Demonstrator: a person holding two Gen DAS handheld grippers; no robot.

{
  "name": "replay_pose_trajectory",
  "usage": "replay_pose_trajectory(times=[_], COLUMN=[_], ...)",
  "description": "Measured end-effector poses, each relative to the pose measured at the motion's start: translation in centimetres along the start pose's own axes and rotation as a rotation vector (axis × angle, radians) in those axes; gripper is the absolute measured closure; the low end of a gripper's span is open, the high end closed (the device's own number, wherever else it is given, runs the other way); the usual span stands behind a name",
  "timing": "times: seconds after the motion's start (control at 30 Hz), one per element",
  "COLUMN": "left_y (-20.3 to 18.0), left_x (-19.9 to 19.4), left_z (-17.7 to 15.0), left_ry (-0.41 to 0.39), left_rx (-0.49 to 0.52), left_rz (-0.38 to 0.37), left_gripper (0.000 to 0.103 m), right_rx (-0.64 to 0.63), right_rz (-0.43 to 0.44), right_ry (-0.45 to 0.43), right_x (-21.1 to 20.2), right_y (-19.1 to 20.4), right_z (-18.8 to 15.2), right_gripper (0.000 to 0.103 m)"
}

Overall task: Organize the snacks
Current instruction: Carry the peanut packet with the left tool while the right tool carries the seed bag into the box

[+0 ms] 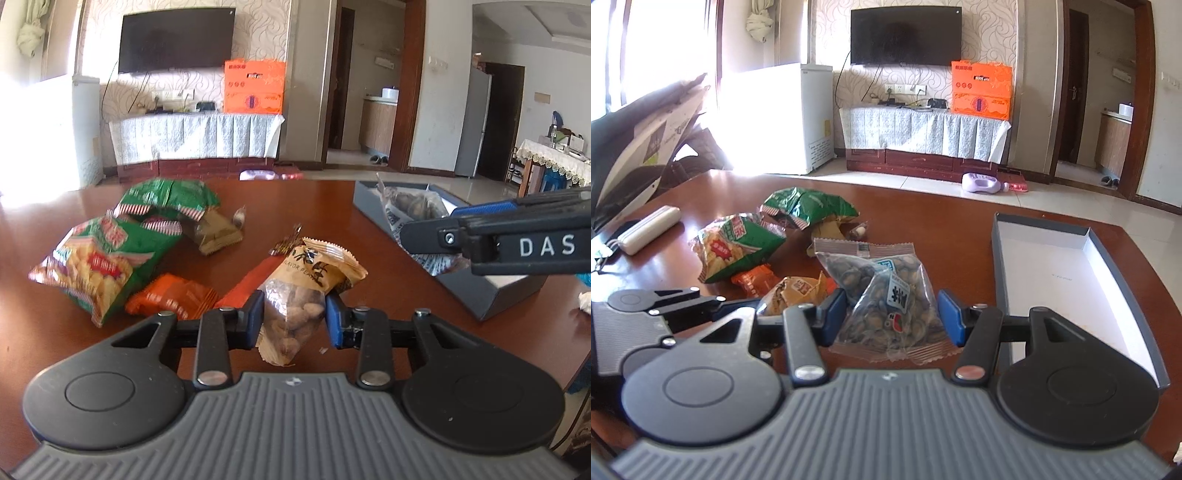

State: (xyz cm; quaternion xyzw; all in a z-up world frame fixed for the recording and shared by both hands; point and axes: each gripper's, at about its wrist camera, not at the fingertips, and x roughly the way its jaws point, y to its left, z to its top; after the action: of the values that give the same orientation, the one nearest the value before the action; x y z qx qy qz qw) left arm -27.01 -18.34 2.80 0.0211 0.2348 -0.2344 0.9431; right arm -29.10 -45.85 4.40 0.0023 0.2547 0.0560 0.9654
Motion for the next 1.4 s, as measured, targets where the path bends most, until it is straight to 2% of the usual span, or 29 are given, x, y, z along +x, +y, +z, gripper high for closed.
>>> replay_pose_trajectory(times=[0.5,0.87,1.07,1.4], left_y=[-6.0,-11.3,-13.0,-15.0], left_x=[1.3,3.9,5.7,9.8], left_z=[3.6,5.8,6.7,7.7], left_ry=[-0.024,-0.046,-0.054,-0.06], left_rx=[0.07,0.105,0.113,0.131], left_rz=[-0.048,-0.114,-0.144,-0.164], left_gripper=[0.063,0.063,0.063,0.063], right_rx=[0.096,0.202,0.229,0.235], right_rz=[-0.088,-0.184,-0.229,-0.272], right_ry=[-0.071,-0.084,-0.078,-0.017], right_x=[-3.4,-4.1,-3.6,-0.5], right_y=[-5.4,-10.0,-12.0,-13.2], right_z=[-0.1,-1.1,-1.6,-1.7], right_gripper=[0.045,0.045,0.045,0.045])
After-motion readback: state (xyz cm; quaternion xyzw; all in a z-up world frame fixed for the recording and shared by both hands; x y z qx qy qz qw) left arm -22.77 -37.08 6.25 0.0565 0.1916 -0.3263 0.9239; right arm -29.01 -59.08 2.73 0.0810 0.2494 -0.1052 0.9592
